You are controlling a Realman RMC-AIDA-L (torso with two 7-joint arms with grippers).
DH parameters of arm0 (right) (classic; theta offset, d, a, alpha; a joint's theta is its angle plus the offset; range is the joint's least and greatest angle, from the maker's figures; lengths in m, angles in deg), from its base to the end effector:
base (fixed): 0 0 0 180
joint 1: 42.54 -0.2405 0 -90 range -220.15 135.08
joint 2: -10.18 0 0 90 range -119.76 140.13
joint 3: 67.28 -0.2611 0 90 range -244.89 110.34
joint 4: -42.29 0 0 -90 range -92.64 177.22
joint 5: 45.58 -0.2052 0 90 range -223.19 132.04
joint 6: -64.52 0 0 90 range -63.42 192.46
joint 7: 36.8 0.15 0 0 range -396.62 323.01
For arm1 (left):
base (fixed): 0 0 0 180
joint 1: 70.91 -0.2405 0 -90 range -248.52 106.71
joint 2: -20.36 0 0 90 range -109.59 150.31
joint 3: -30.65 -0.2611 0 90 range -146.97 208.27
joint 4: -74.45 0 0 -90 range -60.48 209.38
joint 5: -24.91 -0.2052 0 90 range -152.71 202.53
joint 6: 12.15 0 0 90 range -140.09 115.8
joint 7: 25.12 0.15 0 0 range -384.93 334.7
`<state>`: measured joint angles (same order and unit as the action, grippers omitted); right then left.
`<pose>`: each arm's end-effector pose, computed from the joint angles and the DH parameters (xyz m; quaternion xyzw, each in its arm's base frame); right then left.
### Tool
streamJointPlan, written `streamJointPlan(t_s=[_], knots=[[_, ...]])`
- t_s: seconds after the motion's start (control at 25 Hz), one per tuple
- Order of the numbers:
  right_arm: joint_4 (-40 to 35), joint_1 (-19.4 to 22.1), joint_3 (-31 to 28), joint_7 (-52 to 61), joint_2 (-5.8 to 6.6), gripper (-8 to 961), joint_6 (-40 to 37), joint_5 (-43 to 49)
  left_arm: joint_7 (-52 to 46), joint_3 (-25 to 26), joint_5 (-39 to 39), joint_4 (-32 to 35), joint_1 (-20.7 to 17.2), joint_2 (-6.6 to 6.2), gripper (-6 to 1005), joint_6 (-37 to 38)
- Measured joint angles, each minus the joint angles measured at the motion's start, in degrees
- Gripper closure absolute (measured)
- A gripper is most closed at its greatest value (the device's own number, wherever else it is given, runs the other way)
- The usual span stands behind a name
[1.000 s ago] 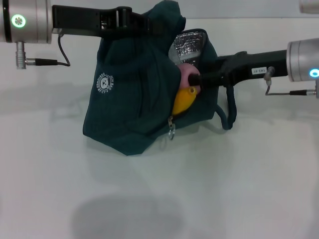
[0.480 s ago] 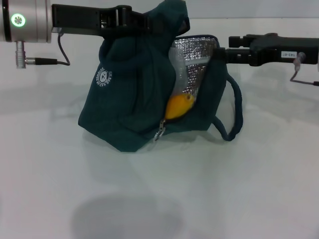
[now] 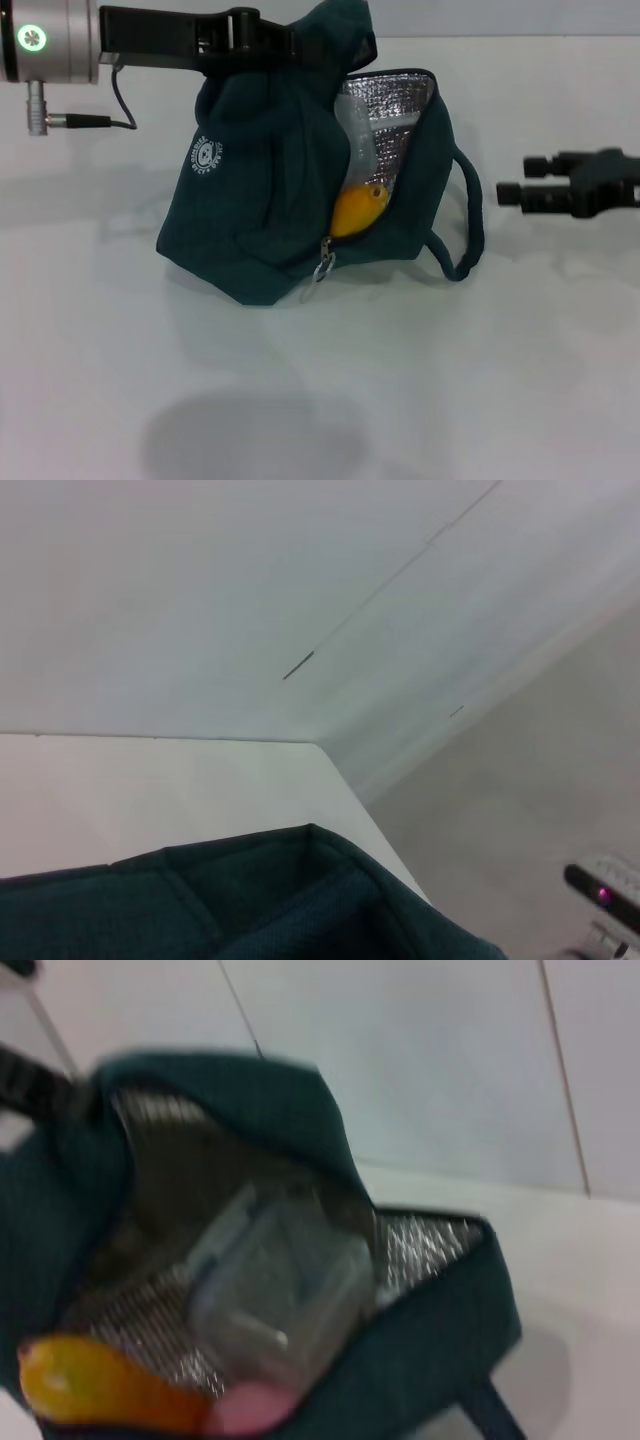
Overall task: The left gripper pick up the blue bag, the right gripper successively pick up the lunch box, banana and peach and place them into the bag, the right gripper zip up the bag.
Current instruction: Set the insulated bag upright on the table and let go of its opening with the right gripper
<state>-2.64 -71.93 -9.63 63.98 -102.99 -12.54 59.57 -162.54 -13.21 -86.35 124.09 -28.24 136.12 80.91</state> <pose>0.2555 0.3679 0.0207 -0.9193 0.3037 0.1872 0.1662 -0.1582 0.3912 0.0412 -0.8442 -0.4685 -0.2604 0.0048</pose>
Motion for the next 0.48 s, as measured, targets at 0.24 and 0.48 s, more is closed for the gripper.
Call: streamJointPlan(t_s=[0.24,0.48], knots=[[1.17,-2.36,0.87,0.04,-2.24,229,6.01,6.42,-0.04,0.01,0.00,-0.03,0.13,-0.19,943,-0.10],[8.07,-10.48,7.94,-0.03,-2.54,230,20.27,6.92,-0.04,0.00,0.00,-0.07,0.14,-0.19,943,-0.16]])
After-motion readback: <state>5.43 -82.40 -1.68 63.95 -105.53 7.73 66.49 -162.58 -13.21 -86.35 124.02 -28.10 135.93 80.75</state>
